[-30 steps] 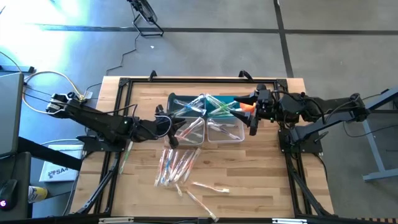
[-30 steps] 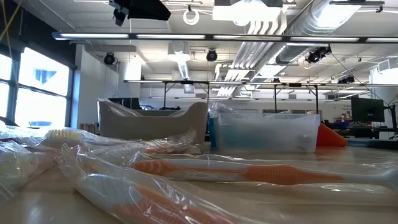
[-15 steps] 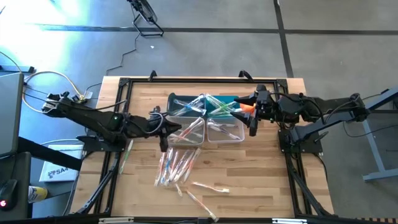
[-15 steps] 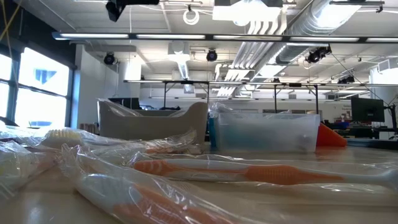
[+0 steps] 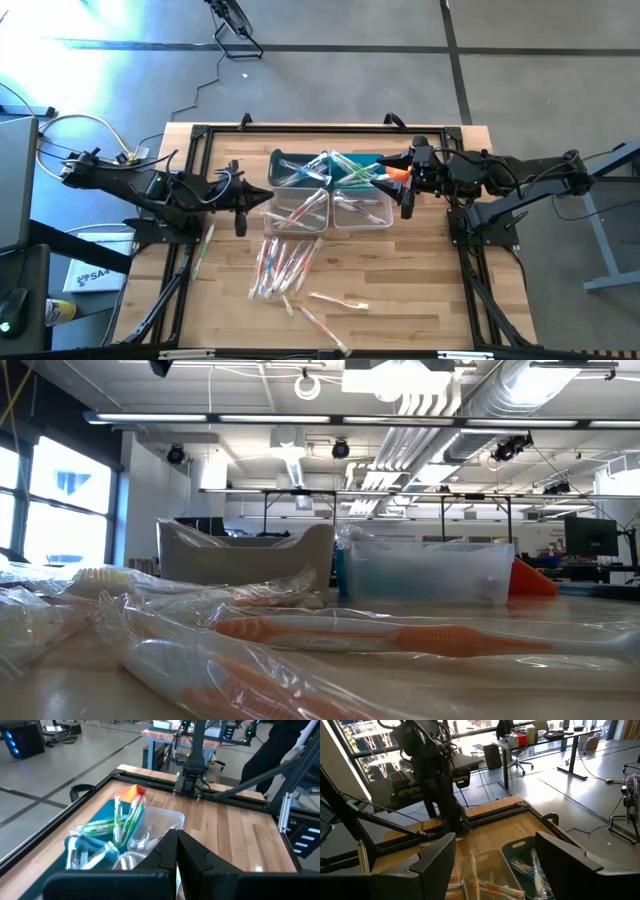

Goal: Pick & Place Toothbrushes
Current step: Put the orange toothbrush into the gray bin

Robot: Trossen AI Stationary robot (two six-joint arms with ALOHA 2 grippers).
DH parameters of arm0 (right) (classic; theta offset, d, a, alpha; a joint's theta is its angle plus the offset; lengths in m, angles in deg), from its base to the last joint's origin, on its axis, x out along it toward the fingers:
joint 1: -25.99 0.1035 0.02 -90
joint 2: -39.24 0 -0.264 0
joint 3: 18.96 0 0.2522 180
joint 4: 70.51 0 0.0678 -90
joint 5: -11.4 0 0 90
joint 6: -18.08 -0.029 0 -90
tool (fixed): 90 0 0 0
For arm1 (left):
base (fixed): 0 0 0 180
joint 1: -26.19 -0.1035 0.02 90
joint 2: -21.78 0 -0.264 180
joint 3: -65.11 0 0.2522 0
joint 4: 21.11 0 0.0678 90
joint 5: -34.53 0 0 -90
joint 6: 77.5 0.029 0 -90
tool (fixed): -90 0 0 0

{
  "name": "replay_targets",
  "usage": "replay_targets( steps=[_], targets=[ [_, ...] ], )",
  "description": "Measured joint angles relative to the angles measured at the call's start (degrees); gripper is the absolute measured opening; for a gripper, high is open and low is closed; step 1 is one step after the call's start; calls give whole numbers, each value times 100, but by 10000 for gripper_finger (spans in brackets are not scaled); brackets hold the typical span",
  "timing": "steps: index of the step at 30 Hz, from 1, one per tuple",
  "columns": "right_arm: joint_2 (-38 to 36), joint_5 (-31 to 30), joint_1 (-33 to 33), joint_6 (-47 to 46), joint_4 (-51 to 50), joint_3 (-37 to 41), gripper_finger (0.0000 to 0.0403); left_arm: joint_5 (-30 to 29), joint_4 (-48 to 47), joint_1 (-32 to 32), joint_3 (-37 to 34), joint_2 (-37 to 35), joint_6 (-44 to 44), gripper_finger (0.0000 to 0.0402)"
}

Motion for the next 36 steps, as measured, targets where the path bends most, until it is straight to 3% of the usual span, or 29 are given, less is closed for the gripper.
replay_targets(
  steps=[12, 25, 31, 36],
  targets=[
    [52, 59, 0, -346, 182, 0, 265, -2, -312, -2, -7, -41, -7, 1],
    [598, 1134, 75, -277, 1176, 0, 265, -2, -347, -2, -7, -41, -109, 0],
    [871, 1142, 421, -288, 1166, 0, 265, -7, -513, -2, -7, -41, -109, 1],
    [907, 612, 930, -422, 1173, 0, 265, -7, -596, -2, -7, -41, -109, 1]
  ],
)
